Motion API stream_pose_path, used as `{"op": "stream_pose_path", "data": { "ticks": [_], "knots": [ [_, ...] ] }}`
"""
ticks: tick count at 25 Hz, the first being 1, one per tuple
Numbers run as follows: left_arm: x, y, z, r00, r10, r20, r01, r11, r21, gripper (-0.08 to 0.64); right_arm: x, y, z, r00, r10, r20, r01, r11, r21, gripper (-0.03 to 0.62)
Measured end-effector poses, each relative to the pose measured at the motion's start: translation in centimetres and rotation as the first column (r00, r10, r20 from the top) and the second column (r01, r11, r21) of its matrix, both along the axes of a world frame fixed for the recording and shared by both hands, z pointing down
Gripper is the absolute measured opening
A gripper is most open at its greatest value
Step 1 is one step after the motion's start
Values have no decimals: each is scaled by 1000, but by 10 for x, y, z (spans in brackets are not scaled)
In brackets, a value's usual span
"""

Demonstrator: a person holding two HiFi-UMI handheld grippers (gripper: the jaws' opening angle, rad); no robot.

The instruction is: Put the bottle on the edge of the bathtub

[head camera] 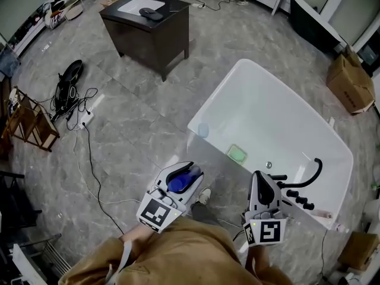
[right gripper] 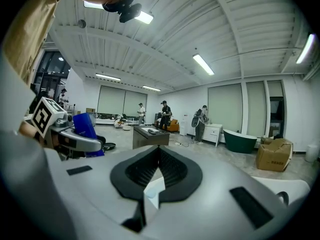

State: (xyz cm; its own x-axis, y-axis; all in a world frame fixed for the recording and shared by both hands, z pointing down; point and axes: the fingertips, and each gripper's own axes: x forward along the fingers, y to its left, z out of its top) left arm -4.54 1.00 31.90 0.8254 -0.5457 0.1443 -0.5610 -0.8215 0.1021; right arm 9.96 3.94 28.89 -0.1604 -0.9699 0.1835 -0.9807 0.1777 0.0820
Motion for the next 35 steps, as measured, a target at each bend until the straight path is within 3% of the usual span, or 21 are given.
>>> {"op": "stream_pose_path", "data": {
  "ticks": [22, 27, 35],
  "knots": [
    [26, -55, 37, 996, -32, 81, 33, 999, -1, 150, 24, -27, 41, 1000, -14, 22, 15, 998, -56, 6],
    [37, -71, 49, 995, -28, 99, 25, 999, 30, 150, 30, -42, 51, 999, -24, 31, 26, 998, -63, 6],
    [60, -90, 69, 993, -42, 111, 44, 999, -16, 150, 44, -57, 64, 999, -32, 32, 34, 996, -81, 6]
  ]
}}
